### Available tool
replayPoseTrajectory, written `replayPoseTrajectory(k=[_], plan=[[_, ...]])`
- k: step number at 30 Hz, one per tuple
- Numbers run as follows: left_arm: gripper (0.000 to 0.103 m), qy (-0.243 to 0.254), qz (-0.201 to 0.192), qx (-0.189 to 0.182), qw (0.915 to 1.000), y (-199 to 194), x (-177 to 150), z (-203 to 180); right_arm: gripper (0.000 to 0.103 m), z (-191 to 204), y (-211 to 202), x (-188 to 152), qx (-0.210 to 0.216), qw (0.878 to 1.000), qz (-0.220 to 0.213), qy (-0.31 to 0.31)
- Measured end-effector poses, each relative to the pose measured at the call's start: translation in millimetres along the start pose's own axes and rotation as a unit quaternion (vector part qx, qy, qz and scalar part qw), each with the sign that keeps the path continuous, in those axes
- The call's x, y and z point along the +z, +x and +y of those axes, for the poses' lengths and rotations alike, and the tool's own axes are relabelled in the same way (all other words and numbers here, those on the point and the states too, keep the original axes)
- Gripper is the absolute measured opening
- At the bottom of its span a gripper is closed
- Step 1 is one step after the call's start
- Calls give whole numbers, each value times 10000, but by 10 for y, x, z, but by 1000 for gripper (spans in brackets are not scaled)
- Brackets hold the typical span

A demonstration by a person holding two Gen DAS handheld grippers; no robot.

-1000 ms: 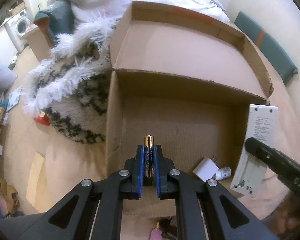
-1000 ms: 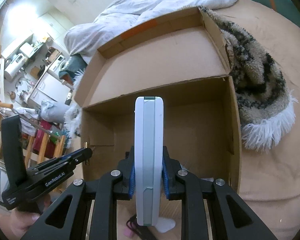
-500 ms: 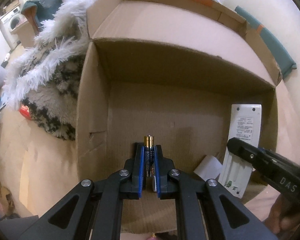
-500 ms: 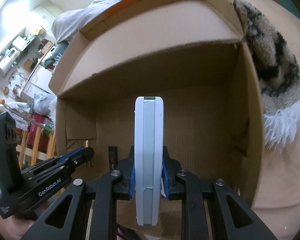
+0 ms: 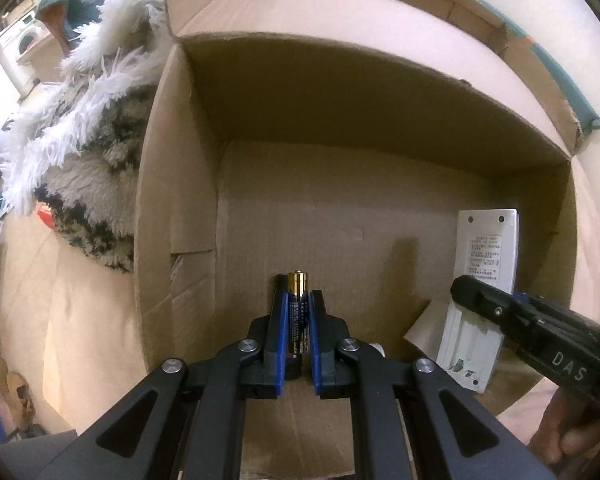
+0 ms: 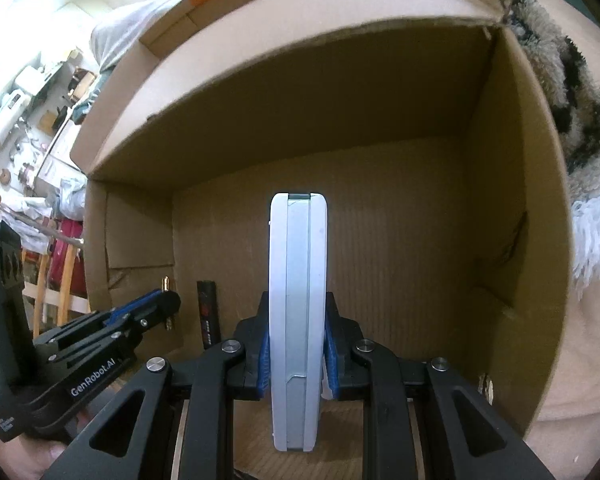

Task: Organize rigid objects
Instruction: 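Carry the gold tube and white phone up and into the box with both tools, then open both tools to release the gold tube and phone in the box, then withdraw both tools from the box toward the remaining items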

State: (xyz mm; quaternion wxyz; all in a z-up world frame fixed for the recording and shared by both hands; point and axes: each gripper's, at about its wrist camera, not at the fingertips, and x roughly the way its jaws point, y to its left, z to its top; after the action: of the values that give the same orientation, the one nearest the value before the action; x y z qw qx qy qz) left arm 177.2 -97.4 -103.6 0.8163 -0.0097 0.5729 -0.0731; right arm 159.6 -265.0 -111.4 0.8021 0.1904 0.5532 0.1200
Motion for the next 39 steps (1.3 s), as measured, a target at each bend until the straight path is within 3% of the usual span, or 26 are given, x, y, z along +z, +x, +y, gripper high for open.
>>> replayPoseTrajectory(k=[11, 14, 17, 18, 19, 23, 25, 27, 39], plan=[[10, 10, 103, 45, 9999, 167, -16, 34, 24, 13, 121, -17, -159, 9999, 27, -18], [16, 70, 89, 35, 9999, 145, -20, -11, 26, 3, 98, -19, -109, 9999, -47, 40], [26, 92, 78, -75, 9999, 115, -21, -28, 42, -33, 66, -7, 17, 9997, -160, 171], [30, 101, 69, -121, 9999, 110, -22, -41, 59, -37, 43, -2, 68, 9995, -226, 204], [35, 122, 60, -177, 9997, 96, -21, -52, 68, -39, 20, 1, 111, 9993, -294, 221], [48, 198, -71, -248, 9995, 33, -27, -135, 74, -14, -35, 17, 258, 9985, -433, 205], [63, 250, -227, -123, 9994, -24, -30, -168, 76, -12, -41, 21, 282, 9984, -443, 200], [68, 301, -351, -3, 9989, -69, -22, -168, 76, -22, -33, 27, 268, 9986, -423, 196], [68, 130, -340, 22, 9993, -51, 68, -4, 76, -74, -60, 53, 224, 9987, -398, 237]])
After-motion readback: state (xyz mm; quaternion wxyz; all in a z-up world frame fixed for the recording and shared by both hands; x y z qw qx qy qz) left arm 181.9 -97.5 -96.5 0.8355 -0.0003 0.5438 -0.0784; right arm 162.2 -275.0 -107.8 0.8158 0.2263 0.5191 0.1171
